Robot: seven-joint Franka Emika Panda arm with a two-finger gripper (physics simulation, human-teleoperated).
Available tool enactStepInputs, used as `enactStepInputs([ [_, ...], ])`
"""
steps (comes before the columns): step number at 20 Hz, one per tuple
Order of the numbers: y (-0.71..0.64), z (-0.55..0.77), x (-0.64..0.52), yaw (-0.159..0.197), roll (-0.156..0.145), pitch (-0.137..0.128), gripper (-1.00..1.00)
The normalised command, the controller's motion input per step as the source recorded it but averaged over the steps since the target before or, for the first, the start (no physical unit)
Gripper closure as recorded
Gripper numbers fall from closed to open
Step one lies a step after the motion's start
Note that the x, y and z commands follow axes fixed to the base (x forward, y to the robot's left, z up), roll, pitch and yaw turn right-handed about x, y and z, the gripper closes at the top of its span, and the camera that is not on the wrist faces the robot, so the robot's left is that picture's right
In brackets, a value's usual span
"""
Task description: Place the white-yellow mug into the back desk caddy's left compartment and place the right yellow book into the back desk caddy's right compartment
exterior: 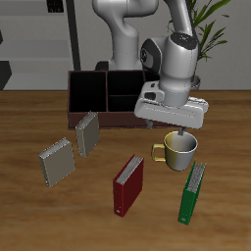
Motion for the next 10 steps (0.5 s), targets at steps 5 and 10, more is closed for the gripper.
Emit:
enactStepInputs([
  [5,-0.2,-0.34,-0.12,-0.076,0.068,0.003,-1.0],
  [10,-0.04,-0.28,-0.18,-0.027,0.067,0.0,-1.0],
])
